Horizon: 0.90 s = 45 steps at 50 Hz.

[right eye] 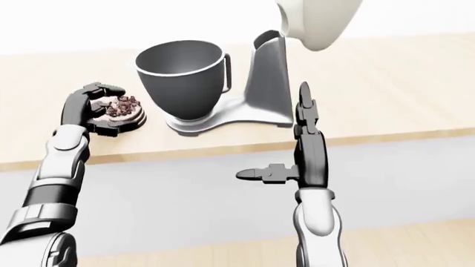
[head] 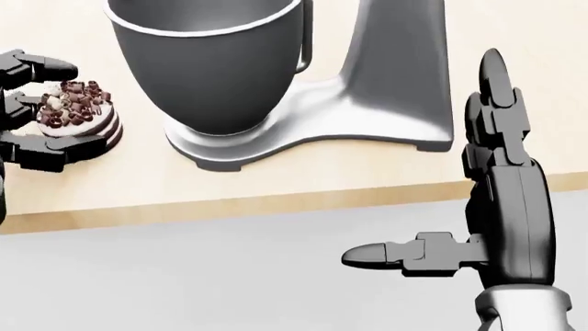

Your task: Place the cake in the stand mixer bowl.

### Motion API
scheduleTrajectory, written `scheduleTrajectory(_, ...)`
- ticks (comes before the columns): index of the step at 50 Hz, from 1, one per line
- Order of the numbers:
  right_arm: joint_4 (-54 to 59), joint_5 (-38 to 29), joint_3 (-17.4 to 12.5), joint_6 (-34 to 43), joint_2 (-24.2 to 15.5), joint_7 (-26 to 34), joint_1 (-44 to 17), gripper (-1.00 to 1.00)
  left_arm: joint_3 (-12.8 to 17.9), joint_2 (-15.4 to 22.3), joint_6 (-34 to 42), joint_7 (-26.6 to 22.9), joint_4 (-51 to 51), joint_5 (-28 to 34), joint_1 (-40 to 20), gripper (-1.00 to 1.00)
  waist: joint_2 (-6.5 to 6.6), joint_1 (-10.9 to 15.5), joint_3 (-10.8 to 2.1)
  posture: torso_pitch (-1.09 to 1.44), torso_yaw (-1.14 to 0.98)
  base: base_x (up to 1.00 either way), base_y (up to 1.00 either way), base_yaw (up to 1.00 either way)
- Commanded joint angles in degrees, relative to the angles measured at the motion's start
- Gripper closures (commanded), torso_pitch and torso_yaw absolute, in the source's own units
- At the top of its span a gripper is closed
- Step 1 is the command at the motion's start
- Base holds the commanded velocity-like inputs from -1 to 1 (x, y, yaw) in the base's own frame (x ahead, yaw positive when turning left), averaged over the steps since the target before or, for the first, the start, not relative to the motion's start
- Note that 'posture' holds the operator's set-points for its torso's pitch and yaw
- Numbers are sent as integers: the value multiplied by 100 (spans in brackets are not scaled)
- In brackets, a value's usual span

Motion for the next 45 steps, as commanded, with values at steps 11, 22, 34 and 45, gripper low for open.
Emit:
scheduleTrajectory(11,-259,4,0,-168,-11,-1,-93,-100,-112,-53,189,-386,-436,35,81,100,51,-44,-133,0,0,0,0,0)
scheduleTrajectory(22,-295,-8,-9,-159,-9,-11,-65,-100,-43,25,489,-496,-908,-4,51,100,71,-82,-76,0,0,0,0,0)
scheduleTrajectory(34,-356,-23,-14,-145,-5,-23,-29,-100,-39,101,542,-541,-914,-21,-123,100,65,-110,-22,0,0,0,0,0)
scheduleTrajectory(45,-407,-33,-28,-100,-9,-18,-39,-100,-5,202,806,-633,-1176,-7,-251,100,38,-104,-2,0,0,0,0,0)
